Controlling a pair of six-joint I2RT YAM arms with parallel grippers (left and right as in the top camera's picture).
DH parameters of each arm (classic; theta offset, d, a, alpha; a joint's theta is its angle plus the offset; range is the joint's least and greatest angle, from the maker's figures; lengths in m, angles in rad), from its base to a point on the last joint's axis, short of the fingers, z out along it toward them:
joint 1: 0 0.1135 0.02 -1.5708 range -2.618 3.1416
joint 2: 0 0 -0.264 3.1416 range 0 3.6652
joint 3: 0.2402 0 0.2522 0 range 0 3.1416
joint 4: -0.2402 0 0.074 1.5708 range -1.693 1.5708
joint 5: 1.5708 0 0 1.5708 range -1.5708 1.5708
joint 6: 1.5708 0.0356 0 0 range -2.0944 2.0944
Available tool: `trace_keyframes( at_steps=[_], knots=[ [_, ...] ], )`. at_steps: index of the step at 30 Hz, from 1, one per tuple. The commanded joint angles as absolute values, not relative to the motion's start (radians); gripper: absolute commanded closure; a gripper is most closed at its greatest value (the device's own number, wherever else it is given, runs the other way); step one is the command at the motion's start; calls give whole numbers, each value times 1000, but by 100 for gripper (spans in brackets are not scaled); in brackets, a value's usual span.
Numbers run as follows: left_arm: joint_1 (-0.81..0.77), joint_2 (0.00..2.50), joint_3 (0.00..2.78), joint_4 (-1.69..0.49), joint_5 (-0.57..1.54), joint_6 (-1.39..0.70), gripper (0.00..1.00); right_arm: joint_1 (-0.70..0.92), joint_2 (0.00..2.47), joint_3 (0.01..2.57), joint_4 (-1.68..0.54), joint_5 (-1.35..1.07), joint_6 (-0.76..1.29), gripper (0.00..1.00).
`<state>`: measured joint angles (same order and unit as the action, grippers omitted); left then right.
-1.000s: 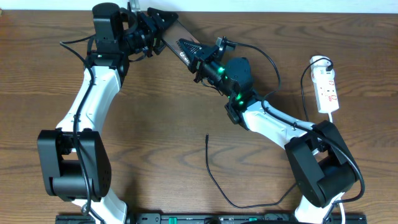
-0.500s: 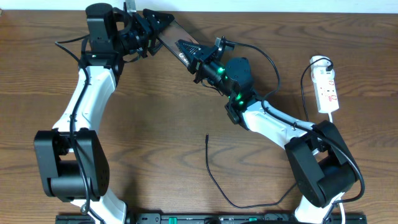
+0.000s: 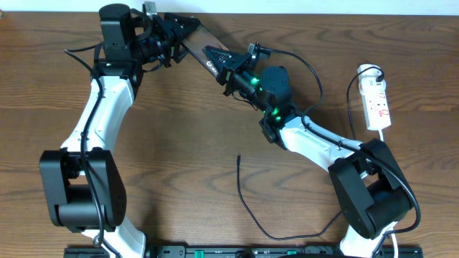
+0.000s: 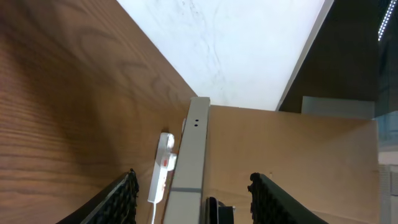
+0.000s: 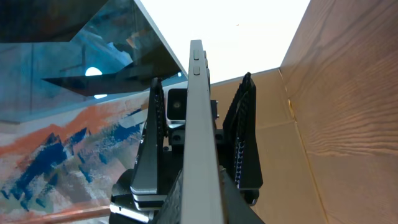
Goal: Plug charger to phone and switch on socket
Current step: 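Hold the phone steady with both grippers, bottom edge exposed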
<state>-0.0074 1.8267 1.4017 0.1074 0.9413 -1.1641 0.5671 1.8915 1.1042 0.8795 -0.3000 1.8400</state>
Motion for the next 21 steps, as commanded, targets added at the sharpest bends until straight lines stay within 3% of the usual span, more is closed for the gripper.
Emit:
trace_keyframes(
  at_steps=[1,21],
  knots=[
    [-6,1826,1410,106,957,-1187,45,571,1884,1118,894,-305,1828,99],
    [-15,1826,1410,107,957,-1130,45,596,1884,1118,892,-298,1896,98]
  ],
)
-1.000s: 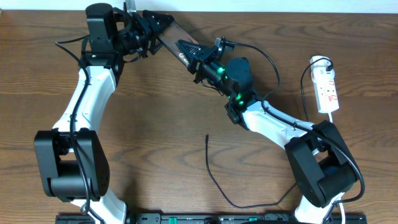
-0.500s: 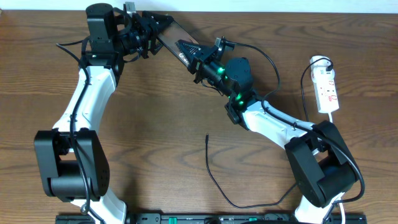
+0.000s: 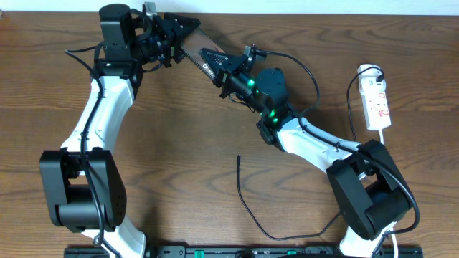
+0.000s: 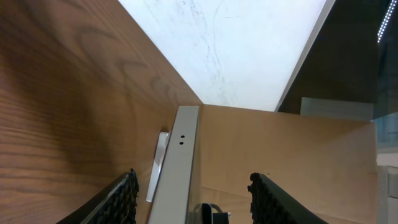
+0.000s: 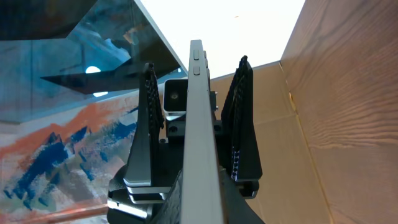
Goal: Plug charger to phone and switch on socket
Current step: 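Hold the phone steady with both grippers, bottom edge exposed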
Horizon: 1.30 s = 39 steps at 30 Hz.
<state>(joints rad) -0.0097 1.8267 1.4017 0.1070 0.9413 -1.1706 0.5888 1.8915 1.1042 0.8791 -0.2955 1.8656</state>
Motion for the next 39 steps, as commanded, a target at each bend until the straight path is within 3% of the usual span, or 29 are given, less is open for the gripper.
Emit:
trace_keyframes(
  at_steps=[1,16,20,33,39],
  knots=[
    [-15,1826,1410,107,957,-1129,45,596,1884,1118,889,-298,1903,98],
    [-15,1826,1410,106,957,-1129,47,596,1884,1118,864,-298,1903,99],
    [-15,1826,1410,106,957,-1130,55,596,1884,1118,864,-298,1903,99],
    [-34,1826,1410,106,944,-1131,63,596,1884,1118,865,-297,1903,99],
    [-35,1826,1410,106,942,-1131,77,596,1884,1118,865,-297,1903,99]
  ],
)
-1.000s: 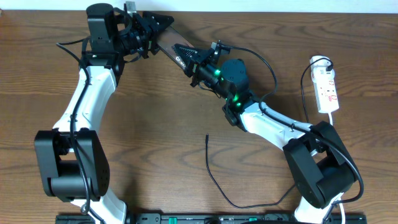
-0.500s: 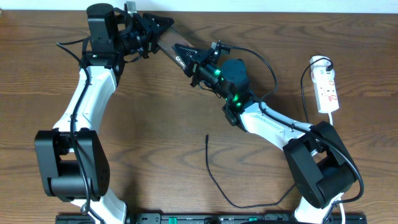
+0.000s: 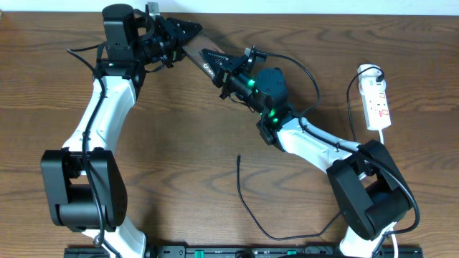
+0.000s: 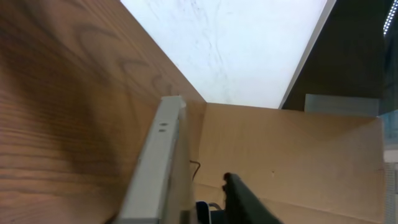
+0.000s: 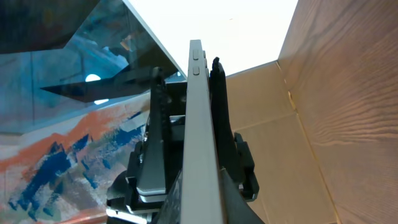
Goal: Plug charger to phone and switch on socket
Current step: 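Hold the phone steady with both grippers, bottom edge exposed, then open the right gripper off the phone and move it toward the cable end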
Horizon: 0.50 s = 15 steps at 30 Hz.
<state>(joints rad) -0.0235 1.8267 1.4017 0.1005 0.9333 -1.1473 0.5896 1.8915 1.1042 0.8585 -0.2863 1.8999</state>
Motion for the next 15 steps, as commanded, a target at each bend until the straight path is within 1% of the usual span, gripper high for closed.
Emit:
trace_keyframes(
  at_steps=[1,2,3,4,9,10,11,15],
  knots=[
    [-35,1826,1410,106,942,-1131,79,596,1884,1118,865,-298,1903,99],
    [-35,1826,1410,106,942,-1131,81,596,1884,1118,865,-298,1903,99],
    [-35,1826,1410,106,942,-1131,81,596,1884,1118,865,-297,1903,99],
    [-35,1826,1410,106,942,-1131,85,596,1884,1118,865,-297,1903,99],
    [-35,1826,1410,106,942,-1131,87,596,1884,1118,865,-297,1903,99],
    [-35,1826,1410,106,942,-1131,88,596,1884,1118,865,-297,1903,99],
    [-35,1826,1410,106,942,-1131,92,596,1884,1118,864,-298,1903,99],
    [-35,1826,1410,106,942,-1131,93,596,1884,1118,864,-298,1903,99]
  ],
)
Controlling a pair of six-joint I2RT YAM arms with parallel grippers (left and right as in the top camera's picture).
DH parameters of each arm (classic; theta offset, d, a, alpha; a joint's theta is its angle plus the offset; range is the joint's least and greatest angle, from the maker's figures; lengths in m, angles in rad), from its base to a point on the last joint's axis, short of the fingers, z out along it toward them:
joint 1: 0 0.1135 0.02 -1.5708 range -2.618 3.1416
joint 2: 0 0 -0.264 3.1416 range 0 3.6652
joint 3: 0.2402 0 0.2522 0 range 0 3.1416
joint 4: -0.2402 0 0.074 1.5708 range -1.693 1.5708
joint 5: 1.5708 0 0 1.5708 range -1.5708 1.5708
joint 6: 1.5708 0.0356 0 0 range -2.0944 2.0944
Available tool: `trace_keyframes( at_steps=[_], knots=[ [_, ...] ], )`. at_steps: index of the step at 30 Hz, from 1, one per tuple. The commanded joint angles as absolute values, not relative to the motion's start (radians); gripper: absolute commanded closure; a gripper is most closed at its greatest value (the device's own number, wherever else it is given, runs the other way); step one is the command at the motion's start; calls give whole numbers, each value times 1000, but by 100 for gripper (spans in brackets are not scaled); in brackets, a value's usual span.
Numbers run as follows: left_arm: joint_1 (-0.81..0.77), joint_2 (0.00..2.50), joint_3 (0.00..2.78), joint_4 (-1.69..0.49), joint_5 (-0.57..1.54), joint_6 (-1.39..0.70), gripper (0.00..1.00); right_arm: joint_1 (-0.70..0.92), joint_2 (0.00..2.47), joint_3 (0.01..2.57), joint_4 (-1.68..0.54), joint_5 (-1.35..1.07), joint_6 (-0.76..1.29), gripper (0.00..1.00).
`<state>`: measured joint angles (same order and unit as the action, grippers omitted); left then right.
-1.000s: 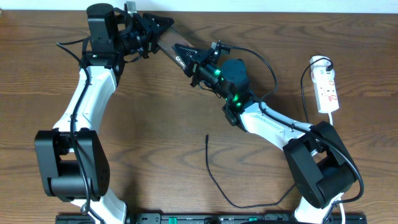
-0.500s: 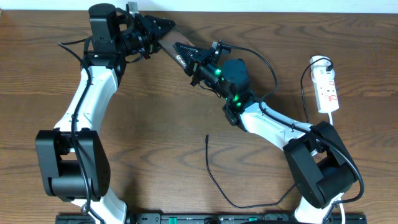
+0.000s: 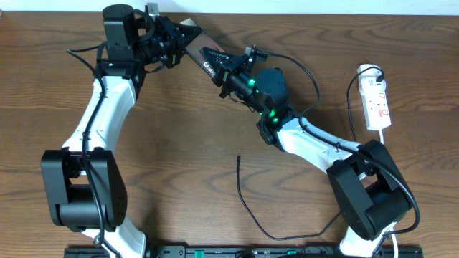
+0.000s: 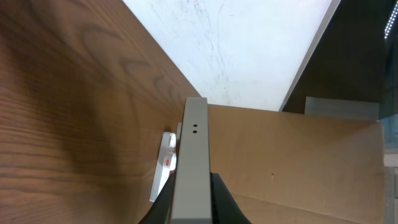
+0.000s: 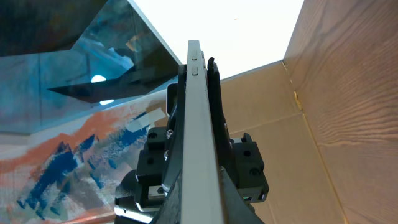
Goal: Plug charger to phone and switch on socket
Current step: 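Open the right gripper off the phone and move it toward the cable end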
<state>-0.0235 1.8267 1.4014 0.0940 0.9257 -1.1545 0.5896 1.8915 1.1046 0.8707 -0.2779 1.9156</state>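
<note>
A phone [image 3: 195,44] is held off the table at the back, between both arms. My left gripper [image 3: 179,36] is shut on its far end, and my right gripper [image 3: 213,62] is shut on its near end. Both wrist views show the phone edge-on: phone [image 4: 194,143] in the left gripper [image 4: 193,190], phone [image 5: 198,106] in the right gripper [image 5: 199,171]. The black charger cable [image 3: 247,208] lies loose on the table, its plug tip [image 3: 238,156] pointing to the back. A white socket strip [image 3: 377,100] lies at the right edge; the left wrist view also shows this socket strip [image 4: 163,163].
The wooden table [image 3: 179,158] bears only the cable and the socket strip. The strip's own white lead [image 3: 353,86] loops beside it. The cable runs off to the front near the right arm's base [image 3: 373,201].
My left gripper's jaws have shut on the phone's far end, and the phone now sits centred between them. The right gripper's hold has not changed.
At first my right gripper held the phone up at the back while my left gripper stood open around its other end. Later the left jaws were still open, then narrower with the phone off-centre. Now both grippers are shut on the phone.
</note>
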Motion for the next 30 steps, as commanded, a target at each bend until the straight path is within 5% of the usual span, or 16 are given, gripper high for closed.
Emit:
trace_keyframes(
  at_steps=[1,6,9,14,30],
  knots=[
    [-35,1826,1410,106,942,-1131,92,596,1884,1118,864,-298,1903,99],
    [-35,1826,1410,106,942,-1131,92,596,1884,1118,864,-298,1903,98],
    [-35,1826,1410,106,942,-1131,93,596,1884,1118,864,-298,1903,82],
    [-35,1826,1410,106,942,-1131,93,596,1884,1118,865,-298,1903,1],
    [234,1826,1410,107,1063,-1158,93,551,1884,1118,880,-415,1903,1]
  ],
)
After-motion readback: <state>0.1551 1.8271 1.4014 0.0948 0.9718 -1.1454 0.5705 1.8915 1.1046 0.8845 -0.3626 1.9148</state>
